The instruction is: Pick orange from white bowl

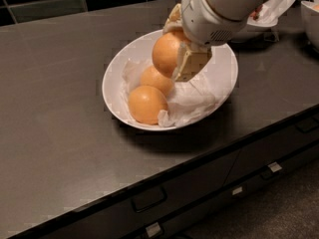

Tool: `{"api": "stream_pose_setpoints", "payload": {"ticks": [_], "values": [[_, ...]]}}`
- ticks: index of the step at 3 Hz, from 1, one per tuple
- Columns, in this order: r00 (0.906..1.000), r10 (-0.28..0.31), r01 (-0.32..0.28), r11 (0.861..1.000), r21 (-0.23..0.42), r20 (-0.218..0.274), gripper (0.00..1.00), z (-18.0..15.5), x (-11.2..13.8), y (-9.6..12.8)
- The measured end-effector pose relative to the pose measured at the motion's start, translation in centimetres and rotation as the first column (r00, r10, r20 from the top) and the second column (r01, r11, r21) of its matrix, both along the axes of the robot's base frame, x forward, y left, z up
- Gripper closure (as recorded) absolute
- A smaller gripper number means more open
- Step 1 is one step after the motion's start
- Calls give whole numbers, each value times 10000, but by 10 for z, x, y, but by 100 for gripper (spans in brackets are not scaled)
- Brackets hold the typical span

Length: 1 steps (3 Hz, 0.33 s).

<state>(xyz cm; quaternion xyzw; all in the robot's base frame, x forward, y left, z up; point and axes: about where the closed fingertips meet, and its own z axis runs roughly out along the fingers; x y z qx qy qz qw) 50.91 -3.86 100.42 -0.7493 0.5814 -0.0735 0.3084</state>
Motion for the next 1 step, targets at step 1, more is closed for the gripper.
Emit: {"api": "stream_pose_setpoints", "payload": {"ticks": [1], "values": [[10000, 2, -2, 10000, 2, 11, 100, 1, 0, 0]]}}
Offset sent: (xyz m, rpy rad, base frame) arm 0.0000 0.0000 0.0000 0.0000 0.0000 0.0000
